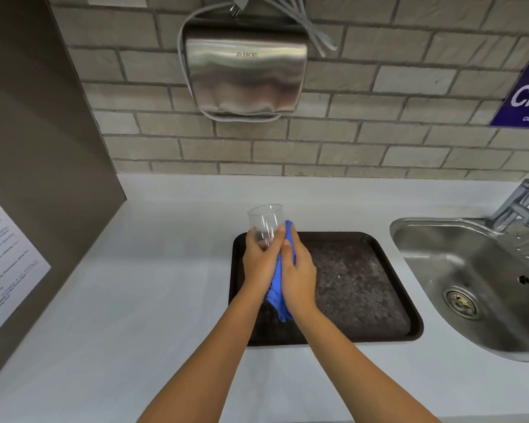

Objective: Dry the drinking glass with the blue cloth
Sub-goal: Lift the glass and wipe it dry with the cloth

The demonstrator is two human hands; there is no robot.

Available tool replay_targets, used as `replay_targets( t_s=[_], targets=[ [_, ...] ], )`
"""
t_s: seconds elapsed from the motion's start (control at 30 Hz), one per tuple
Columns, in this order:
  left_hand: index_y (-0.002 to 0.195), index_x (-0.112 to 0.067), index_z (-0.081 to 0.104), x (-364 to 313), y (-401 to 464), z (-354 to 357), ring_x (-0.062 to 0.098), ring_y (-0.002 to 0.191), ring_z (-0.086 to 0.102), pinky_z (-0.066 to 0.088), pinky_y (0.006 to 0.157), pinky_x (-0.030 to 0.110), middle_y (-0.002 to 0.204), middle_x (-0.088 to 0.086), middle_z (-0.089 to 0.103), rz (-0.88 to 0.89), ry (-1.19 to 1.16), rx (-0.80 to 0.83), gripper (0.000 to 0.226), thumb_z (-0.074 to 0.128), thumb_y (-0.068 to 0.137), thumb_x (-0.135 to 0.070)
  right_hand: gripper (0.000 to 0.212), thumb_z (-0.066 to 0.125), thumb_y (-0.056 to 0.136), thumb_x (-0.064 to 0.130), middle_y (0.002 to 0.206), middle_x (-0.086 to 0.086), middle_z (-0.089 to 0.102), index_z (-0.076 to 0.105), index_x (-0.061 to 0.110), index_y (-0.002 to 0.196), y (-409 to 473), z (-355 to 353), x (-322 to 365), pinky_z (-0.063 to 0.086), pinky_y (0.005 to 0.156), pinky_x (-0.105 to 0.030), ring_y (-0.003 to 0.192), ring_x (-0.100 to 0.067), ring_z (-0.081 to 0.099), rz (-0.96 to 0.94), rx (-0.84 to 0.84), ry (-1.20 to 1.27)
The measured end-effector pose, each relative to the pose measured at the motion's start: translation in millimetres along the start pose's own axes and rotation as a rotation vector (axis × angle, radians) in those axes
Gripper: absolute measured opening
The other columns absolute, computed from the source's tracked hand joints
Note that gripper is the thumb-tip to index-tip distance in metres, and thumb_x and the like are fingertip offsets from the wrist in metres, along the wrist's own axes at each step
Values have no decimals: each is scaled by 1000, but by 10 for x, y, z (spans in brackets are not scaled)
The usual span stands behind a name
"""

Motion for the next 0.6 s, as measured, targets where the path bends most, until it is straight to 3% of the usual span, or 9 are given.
replay_targets(
  t_s=[0.1, 0.17, 0.23, 0.3, 0.33, 0.4, 0.5, 0.53, 0.6],
  targets=[
    [100, -6, 68, -26, 42, -11, 15, 76, 75, 59, 64, 23, 86, 7, 75, -82, -200, 97, 39, 67, 91, -44, 44, 36, 102, 41, 149, 17, 31, 34, 40, 145, -155, 80, 107, 37, 103, -17, 123, 7, 40, -228, 34, -274],
    [96, -9, 72, -13, 45, -15, 13, 74, 76, 58, 60, 20, 82, 5, 76, -105, -333, 151, 32, 65, 93, -40, 42, 38, 101, 41, 149, 22, 27, 35, 44, 143, -112, 77, 118, 31, 102, -8, 123, 19, 33, -247, 75, -206],
    [98, -13, 75, 13, 6, -11, 18, 82, 77, 59, 64, 25, 87, 5, 78, -126, -357, 166, 32, 67, 90, -44, 38, 41, 101, 39, 147, 11, 44, 47, 37, 138, 66, 46, 74, 40, 103, -17, 124, 6, 47, -58, 107, 0],
    [110, -13, 72, 40, -49, 12, 26, 94, 76, 60, 72, 34, 100, 11, 78, -191, -362, 152, 47, 71, 82, -52, 35, 43, 100, 38, 132, -7, 62, 60, 25, 128, 259, 7, -40, 49, 100, -37, 112, -18, 62, 276, 125, 195],
    [115, -13, 71, 44, -62, 24, 28, 97, 76, 60, 77, 38, 104, 13, 78, -219, -373, 155, 57, 72, 77, -56, 36, 44, 99, 38, 128, -10, 64, 62, 22, 126, 287, -3, -49, 50, 100, -40, 109, -22, 64, 342, 131, 215],
    [121, -11, 69, 9, -54, 30, 29, 103, 74, 58, 89, 41, 110, 14, 77, -236, -429, 183, 67, 71, 74, -59, 36, 43, 100, 37, 139, -3, 57, 59, 28, 131, 219, -8, 36, 45, 103, -28, 121, -11, 55, 212, 113, 122],
    [132, -9, 64, -35, -25, 17, 29, 122, 64, 48, 105, 42, 130, 18, 68, -245, -491, 243, 63, 58, 90, -56, 38, 40, 101, 39, 153, 19, 33, 44, 44, 138, -48, 113, 304, 26, 98, -5, 137, 8, 22, -217, 117, -206],
    [132, -10, 64, -43, -22, 17, 30, 125, 62, 46, 108, 43, 132, 18, 66, -233, -495, 266, 62, 56, 92, -56, 37, 40, 101, 39, 153, 21, 31, 44, 46, 137, -69, 130, 333, 25, 97, -4, 138, 9, 21, -265, 119, -223],
    [127, -13, 68, -40, -40, 23, 30, 120, 65, 51, 100, 41, 127, 16, 69, -223, -508, 294, 60, 63, 86, -57, 36, 42, 101, 37, 148, 15, 42, 50, 39, 136, 80, 69, 309, 34, 102, -12, 132, 3, 37, -125, 108, -80]
  ],
)
Point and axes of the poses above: each hand's wrist, its own y-axis towards the middle knuckle, its own z-axis out of the palm, x = y × z, the point moved 6 cm from there along y, towards the middle knuckle
